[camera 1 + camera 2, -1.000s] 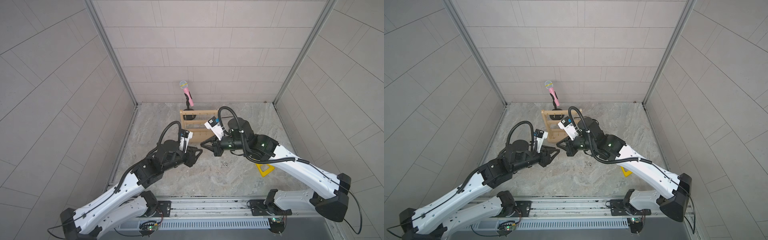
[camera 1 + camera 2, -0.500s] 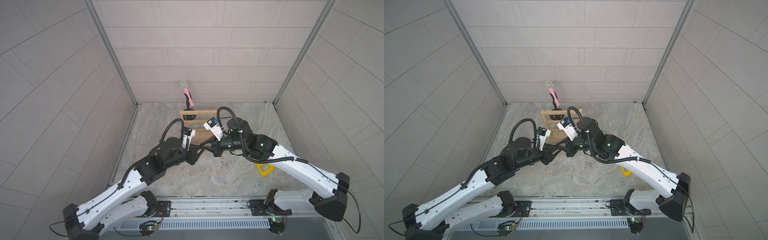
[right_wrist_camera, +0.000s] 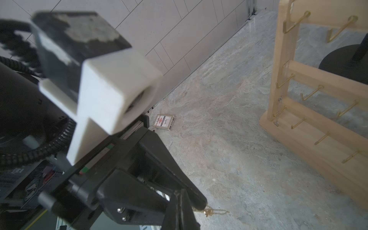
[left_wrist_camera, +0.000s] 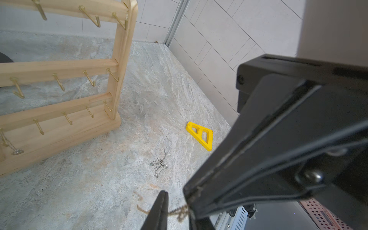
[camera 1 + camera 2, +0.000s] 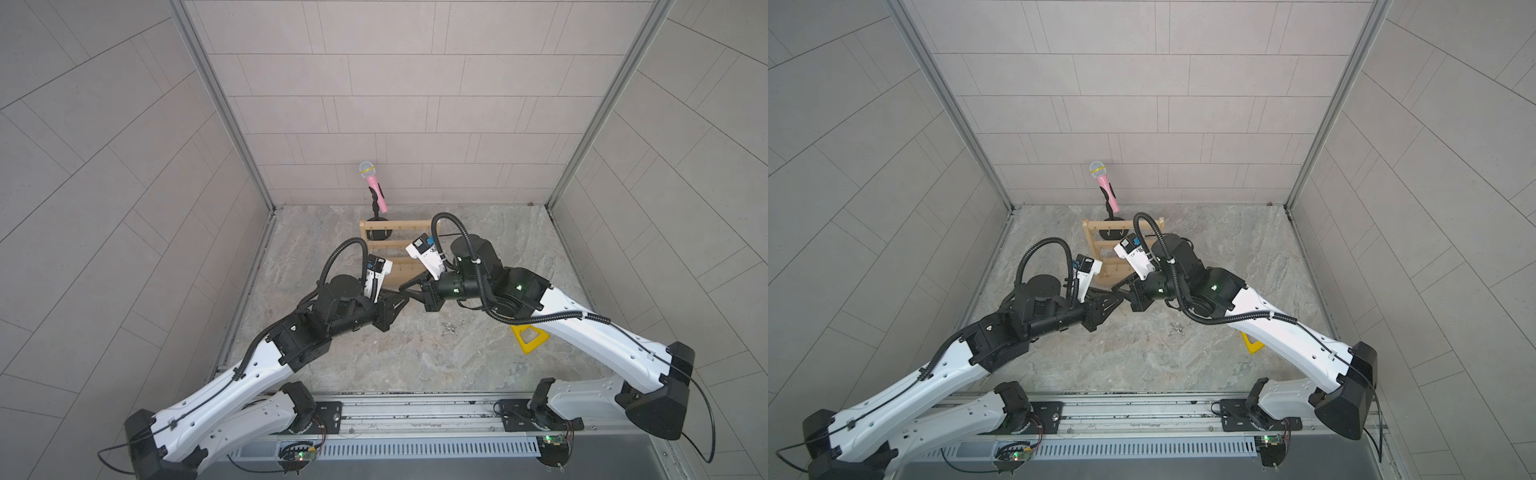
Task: Hang the necklace on the jewelry display stand
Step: Pick up the necklace from the center of the board.
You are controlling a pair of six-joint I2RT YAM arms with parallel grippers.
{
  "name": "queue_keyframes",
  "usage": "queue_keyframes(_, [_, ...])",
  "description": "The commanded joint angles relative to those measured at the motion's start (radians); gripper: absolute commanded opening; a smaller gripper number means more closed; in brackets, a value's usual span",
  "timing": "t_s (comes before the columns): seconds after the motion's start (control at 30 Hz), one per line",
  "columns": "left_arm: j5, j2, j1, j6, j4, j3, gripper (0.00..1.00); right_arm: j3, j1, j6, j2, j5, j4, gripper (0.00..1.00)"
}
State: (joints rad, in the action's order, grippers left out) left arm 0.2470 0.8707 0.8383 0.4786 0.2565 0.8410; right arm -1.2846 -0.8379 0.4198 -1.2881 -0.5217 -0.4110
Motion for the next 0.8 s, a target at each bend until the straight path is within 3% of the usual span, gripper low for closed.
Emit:
queue_keyframes(0.0, [0.013,0.002,0.004,-0.014,-0.054,-0.011,0.19,-0.025,0.000,0.008,-0.002,0.002,0.013,0.00])
queue_keyframes(0.43, [-0.107,-0.041,0.004,-0.023,0.030,-0.028,0.19,-0.009,0.021,0.002,0.020,0.010,0.006,0.00])
queue_keyframes(0.77, [-0.172,-0.033,0.005,-0.007,0.036,-0.028,0.13,-0.004,0.021,0.002,0.023,-0.009,0.010,0.00])
